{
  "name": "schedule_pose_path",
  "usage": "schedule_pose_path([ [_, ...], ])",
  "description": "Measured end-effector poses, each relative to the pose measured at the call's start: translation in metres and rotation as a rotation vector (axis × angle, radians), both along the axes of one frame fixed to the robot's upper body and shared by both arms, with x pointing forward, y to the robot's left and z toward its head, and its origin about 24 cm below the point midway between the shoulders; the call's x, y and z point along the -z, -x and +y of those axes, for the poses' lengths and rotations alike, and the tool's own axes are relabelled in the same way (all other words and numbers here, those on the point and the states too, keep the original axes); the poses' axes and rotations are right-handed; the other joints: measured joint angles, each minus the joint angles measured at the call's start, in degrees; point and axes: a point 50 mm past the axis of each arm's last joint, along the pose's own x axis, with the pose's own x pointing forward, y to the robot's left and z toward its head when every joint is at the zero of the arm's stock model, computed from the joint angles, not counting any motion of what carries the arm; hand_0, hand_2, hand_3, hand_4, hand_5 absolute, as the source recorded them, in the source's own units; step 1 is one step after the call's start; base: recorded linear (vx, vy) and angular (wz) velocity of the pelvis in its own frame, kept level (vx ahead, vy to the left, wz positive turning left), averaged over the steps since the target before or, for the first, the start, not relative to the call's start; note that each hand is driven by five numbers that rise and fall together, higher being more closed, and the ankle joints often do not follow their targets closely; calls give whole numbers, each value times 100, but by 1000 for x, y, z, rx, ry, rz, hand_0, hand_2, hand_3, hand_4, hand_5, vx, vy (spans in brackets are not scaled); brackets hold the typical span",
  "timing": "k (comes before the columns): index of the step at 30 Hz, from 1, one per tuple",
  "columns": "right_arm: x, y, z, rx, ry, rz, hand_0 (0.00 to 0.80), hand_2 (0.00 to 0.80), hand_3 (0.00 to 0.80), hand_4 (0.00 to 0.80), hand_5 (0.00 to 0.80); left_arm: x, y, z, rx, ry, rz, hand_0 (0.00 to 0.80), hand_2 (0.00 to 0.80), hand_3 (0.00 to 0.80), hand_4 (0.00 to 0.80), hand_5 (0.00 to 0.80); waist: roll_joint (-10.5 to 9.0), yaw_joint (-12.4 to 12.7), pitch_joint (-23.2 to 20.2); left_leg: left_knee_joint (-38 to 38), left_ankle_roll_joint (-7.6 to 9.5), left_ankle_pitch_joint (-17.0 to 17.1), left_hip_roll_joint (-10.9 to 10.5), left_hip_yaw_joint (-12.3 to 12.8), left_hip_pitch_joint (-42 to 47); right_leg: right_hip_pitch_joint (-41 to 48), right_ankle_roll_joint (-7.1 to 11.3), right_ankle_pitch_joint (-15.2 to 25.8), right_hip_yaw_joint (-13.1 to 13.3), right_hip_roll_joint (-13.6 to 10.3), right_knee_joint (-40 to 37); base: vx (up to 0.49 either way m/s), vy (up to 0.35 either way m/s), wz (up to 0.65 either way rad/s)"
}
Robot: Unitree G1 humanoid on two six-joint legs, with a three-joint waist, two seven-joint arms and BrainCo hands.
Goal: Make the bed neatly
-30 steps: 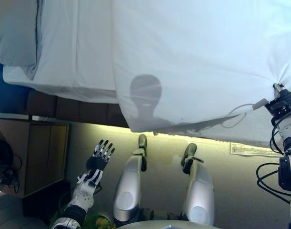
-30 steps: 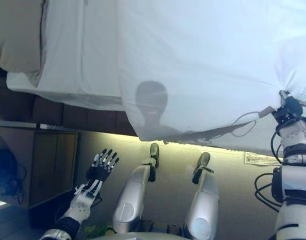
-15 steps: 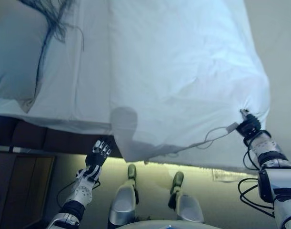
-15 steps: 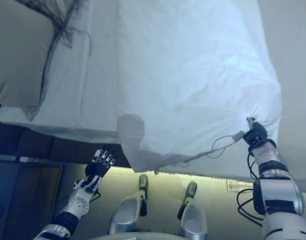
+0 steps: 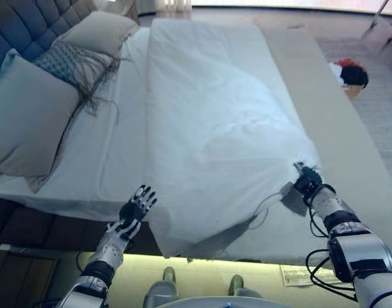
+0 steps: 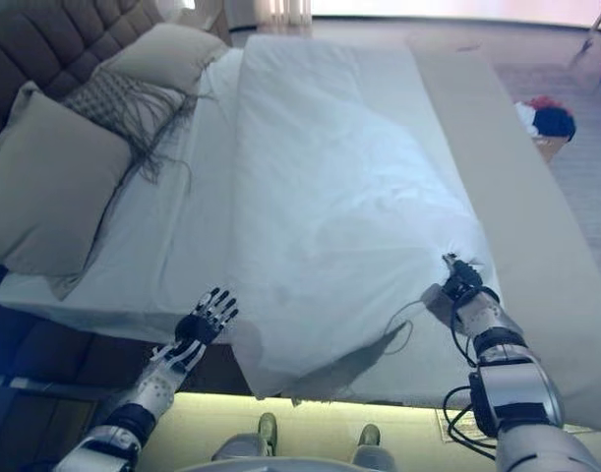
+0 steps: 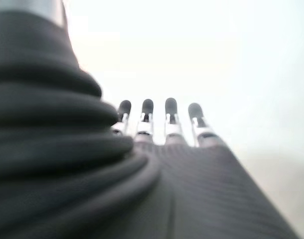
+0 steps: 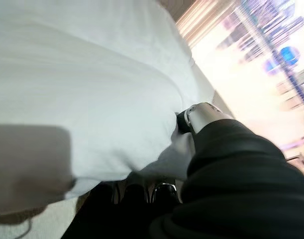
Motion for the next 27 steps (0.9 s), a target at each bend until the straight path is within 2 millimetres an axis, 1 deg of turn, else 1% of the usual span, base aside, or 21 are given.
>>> schedule_pose_path([
  [2,3,0,5,-28,11,14,800,800,800,800,800,12,8,-9,115,6,115,0,0,0,0,0,-24,-15,-74,-1,-2,0,2,58,82,43,1,1,57,1,-1,52,21,-13],
  [4,6,-1,13,-55,14,29,800,800,800,800,800,33,33,-15,241,6,297,0,0,0,0,0,-30,-126,-208,-18,-18,-14,6,97,133,67,3,0,97,1,-7,69,16,-12],
  [5,8,0,14,-69,24,39,800,800,800,800,800,41,45,-17,276,26,379,0,0,0,0,0,-28,-147,-227,-18,-23,-28,12,127,174,87,4,-2,121,6,-9,69,2,-9],
  [6,9,0,15,-72,26,43,800,800,800,800,800,44,48,-18,282,34,403,0,0,0,0,0,-31,-150,-243,-19,-25,-32,16,145,175,80,3,-2,133,9,-9,74,-10,-13],
  [7,10,1,15,-84,35,53,800,800,800,800,800,53,66,-21,303,95,517,0,0,0,0,0,-35,-162,-284,-14,-31,-37,31,189,185,72,1,-2,158,24,-7,75,-22,-11],
  [11,12,2,19,-106,36,71,800,800,800,800,800,64,101,-37,291,298,731,0,0,0,0,0,-63,-141,-333,0,-59,-54,81,232,232,85,-14,-10,215,80,0,76,-51,-8],
  [13,17,3,25,-119,27,82,800,800,800,800,800,69,118,-46,230,420,805,0,0,0,0,0,-112,-144,-388,0,-79,-69,104,257,249,84,-27,-19,245,103,0,68,-72,-7],
  [15,24,7,29,-126,16,98,800,800,800,800,800,71,131,-55,185,526,858,0,0,0,0,0,-202,-136,-448,1,-90,-76,123,266,249,82,-41,-29,249,121,0,66,-89,-2],
  [17,29,9,35,-136,9,111,800,800,800,800,800,71,135,-60,158,588,884,0,0,0,0,0,-299,-133,-504,1,-102,-84,145,279,248,74,-49,-36,255,145,0,62,-95,-4],
  [20,33,10,44,-150,-12,118,800,800,800,800,800,71,138,-62,156,605,911,0,0,0,0,0,-433,-132,-594,1,-141,-112,201,316,244,49,-72,-52,266,193,0,52,-104,-5],
  [23,35,10,49,-156,-21,122,800,800,800,800,800,70,139,-60,149,606,935,0,0,0,0,0,-524,-130,-641,5,-177,-121,269,327,205,-20,-90,-66,271,252,3,5,-162,-3],
  [27,36,8,58,-174,-28,121,800,800,800,800,800,68,135,-53,120,602,949,0,0,0,0,0,-672,-126,-660,11,-271,-63,408,383,35,-207,-128,-49,281,398,6,-43,-188,-10],
])
